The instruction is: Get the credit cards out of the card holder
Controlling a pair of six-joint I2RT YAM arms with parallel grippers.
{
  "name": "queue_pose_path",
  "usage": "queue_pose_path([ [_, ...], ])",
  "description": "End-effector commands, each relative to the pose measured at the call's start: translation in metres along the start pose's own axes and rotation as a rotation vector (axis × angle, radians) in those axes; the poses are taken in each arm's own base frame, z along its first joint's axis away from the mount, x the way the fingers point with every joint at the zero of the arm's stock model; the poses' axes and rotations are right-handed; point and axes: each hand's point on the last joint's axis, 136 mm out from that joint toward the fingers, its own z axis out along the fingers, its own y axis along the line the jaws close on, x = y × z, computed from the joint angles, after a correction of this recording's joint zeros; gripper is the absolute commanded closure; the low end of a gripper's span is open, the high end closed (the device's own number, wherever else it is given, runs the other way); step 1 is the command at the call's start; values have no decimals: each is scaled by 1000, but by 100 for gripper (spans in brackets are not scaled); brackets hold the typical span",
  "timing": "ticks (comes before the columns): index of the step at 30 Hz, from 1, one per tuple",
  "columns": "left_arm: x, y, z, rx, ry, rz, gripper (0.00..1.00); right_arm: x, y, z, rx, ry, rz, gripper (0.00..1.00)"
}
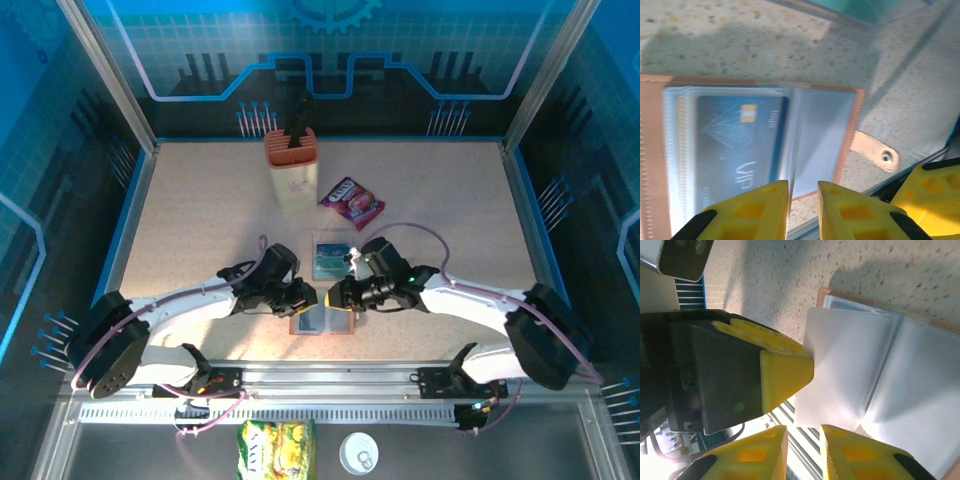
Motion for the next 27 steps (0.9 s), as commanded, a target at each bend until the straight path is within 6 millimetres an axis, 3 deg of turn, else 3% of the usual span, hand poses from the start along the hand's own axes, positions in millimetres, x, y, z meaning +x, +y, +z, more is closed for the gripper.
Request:
queue_pose_path([
  [1,6,-17,0,13,42,45,79,4,-17,-21,104,-10,3,76],
  [8,10,-37,13,9,78,105,86,-1,-18,-45,112,-60,11,76],
  [14,9,-46,28,9,100,132,95,1,-23,-52,121,-79,21,76],
  [18,5,-54,32,4,97,149,95,3,-25,-54,119,-84,26,76],
  [21,-2,-47,21,-47,44,159,93,7,-28,-49,120,-63,36,76],
  [27,-12,-9,-9,-83,-39,98,90,7,-21,-28,88,-13,37,76],
])
